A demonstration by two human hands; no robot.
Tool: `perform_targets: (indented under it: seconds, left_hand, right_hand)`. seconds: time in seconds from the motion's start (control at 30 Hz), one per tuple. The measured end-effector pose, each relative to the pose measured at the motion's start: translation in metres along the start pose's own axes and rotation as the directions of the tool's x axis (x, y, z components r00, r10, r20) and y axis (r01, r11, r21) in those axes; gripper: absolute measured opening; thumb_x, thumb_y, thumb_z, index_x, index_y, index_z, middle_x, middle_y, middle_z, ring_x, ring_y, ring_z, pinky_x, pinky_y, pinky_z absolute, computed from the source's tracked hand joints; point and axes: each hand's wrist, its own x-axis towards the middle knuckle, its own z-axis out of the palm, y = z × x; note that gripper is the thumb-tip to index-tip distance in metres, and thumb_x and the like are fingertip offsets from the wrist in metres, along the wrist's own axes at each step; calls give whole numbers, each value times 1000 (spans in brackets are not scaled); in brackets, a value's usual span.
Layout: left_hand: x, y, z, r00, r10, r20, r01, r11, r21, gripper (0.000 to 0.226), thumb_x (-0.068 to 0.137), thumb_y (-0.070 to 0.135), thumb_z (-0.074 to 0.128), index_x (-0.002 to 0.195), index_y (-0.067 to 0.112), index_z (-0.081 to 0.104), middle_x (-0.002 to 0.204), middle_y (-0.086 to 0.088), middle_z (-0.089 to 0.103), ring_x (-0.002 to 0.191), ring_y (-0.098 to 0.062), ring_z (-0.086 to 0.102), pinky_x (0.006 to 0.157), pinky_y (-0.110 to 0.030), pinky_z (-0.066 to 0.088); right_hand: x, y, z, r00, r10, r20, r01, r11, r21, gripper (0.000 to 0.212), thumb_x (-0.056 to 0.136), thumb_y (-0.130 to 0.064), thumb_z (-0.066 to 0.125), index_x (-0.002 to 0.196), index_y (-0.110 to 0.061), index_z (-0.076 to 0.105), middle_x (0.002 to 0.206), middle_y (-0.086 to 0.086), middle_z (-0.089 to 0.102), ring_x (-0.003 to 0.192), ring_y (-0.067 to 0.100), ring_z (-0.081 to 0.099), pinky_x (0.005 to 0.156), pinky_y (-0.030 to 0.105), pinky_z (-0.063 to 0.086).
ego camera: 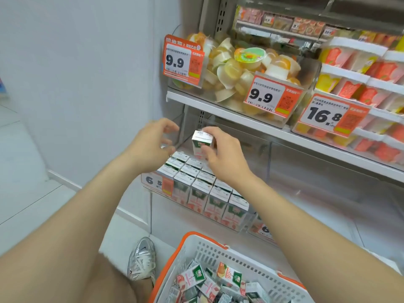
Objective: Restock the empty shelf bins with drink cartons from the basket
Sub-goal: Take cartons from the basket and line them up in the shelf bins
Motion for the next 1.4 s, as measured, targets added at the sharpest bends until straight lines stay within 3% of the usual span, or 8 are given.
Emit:
perform_targets:
  seconds: [0.23, 0.5, 0.73, 0.83, 1.0, 1.17, 1.33, 1.4]
  left_hand:
    - [-2, -37, -9, 988, -53, -144, 101, 930, 352, 41, 88, 6, 65, 120, 31, 63, 129, 0, 40, 126, -27, 35, 97, -35, 38]
    - [-6, -38, -1, 946, -228, 233, 88, 867, 490, 70, 83, 30, 76, 144, 18, 43, 162, 0, 0, 142, -32, 29, 112, -50, 38]
    - [-7, -39, 1, 917, -265, 297, 68, 840, 539, 74, 83, 42, 77, 145, 16, 44, 165, 4, -23, 149, -31, 21, 113, -49, 35]
    - [-7, -33, 5, 920, -265, 290, 69, 836, 545, 77, 78, 49, 80, 142, 22, 45, 167, -3, -20, 151, -35, 17, 115, -50, 32]
    - [-9, -22, 18, 924, -222, 311, -22, 781, 624, 77, 86, 50, 73, 149, 21, 39, 170, -10, -9, 157, -38, -14, 122, -57, 12]
    - [-10, 3, 37, 865, -175, 471, -132, 825, 549, 94, 90, 69, 63, 164, 32, 20, 174, -3, 0, 160, -29, -13, 127, -60, 5]
    - [-16, 25, 57, 794, -148, 590, -225, 830, 510, 87, 94, 59, 66, 164, 36, 19, 174, 2, 4, 161, -28, -6, 126, -58, 9]
    - [-14, 25, 66, 795, -147, 588, -236, 818, 524, 77, 97, 51, 66, 161, 35, 26, 173, 1, 13, 160, -30, 3, 123, -58, 16]
  right_hand:
    - [52, 12, 57, 984, 175, 23, -171, 979, -111, 37, 104, -20, 60, 140, -13, 54, 122, 14, 63, 112, 33, 58, 86, 37, 45]
    - [102, -3, 120, 878, 296, 377, -264, 955, -133, 18, 97, -19, 47, 81, -10, 48, 99, 16, 54, 87, 32, 53, 60, 32, 35]
    - [110, 7, 114, 778, 296, 553, -211, 954, -213, 45, 96, -42, 30, 117, -11, 55, 126, 12, 55, 112, 31, 49, 86, 39, 35]
    - [101, 7, 97, 847, 265, 461, -212, 963, -164, 48, 93, -39, 30, 119, -9, 57, 129, 16, 57, 115, 34, 53, 86, 40, 38]
    - [75, 22, 24, 858, 243, 453, -118, 951, -287, 15, 76, -4, 36, 62, -8, 36, 62, 20, 44, 59, 36, 36, 59, 50, 34]
    - [30, 45, -36, 674, 471, 570, 59, 734, -676, 10, 70, -13, 48, 64, -13, 40, 64, 9, 44, 59, 23, 38, 56, 36, 32]
    - [7, 55, -40, 605, 469, 643, 109, 752, -651, 11, 70, -12, 50, 80, -7, 51, 73, 14, 49, 64, 26, 39, 57, 39, 32]
    - [8, 58, -36, 600, 449, 662, 103, 777, -621, 41, 67, -12, 50, 106, -3, 61, 88, 11, 63, 75, 31, 58, 61, 41, 50]
